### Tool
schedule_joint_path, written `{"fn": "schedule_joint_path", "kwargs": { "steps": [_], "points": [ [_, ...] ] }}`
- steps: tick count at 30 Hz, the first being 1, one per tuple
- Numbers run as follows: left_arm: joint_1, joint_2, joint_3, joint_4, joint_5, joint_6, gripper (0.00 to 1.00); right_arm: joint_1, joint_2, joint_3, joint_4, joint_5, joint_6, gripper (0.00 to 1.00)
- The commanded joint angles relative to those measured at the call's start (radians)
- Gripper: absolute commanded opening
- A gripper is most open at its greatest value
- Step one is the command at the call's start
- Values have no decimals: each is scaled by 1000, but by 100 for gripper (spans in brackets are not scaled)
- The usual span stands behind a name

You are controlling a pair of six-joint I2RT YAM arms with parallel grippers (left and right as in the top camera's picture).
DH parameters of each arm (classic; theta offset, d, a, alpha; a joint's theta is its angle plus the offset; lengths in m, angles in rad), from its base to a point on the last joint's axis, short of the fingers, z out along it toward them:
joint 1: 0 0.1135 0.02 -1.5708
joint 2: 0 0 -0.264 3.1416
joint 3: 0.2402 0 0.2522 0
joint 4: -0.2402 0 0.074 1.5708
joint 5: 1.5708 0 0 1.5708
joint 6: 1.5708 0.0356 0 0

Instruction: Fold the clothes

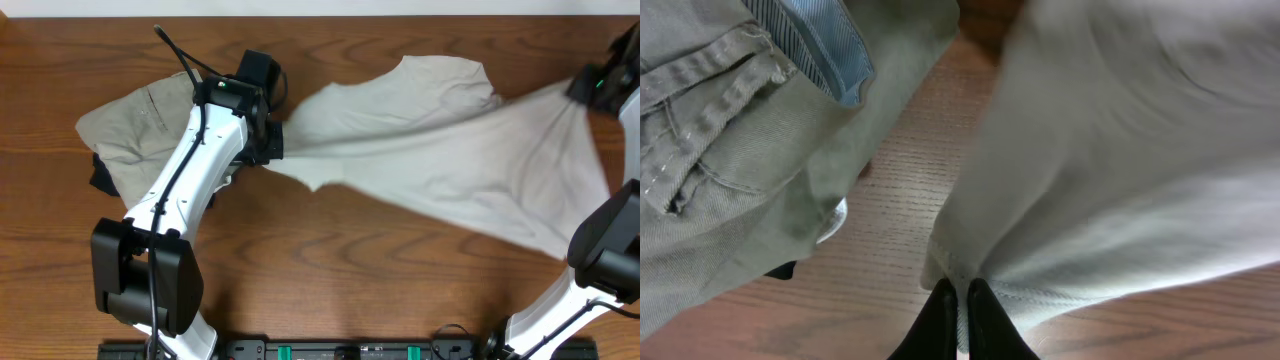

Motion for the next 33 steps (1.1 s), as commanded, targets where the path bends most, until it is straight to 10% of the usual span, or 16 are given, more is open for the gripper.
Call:
{"fn": "schedule_joint_path", "kwargs": {
  "steps": [1, 4, 9, 20, 33],
  "points": [
    [6, 6, 5, -3, -19, 9, 6, -16, -10, 47, 7, 133, -35, 2],
    [5, 6, 5, -3, -19, 9, 6, -29, -10, 48, -26, 142, -23, 63],
    [5, 6, 5, -3, -19, 9, 6, -34, -10, 47, -210, 50, 30, 90],
    [5, 6, 5, 5, -19, 9, 6, -22, -10, -2, -660, -37, 25, 80],
    [5, 6, 5, 8, -19, 9, 6, -47, -10, -397, -452, -30, 82, 68]
  ]
}}
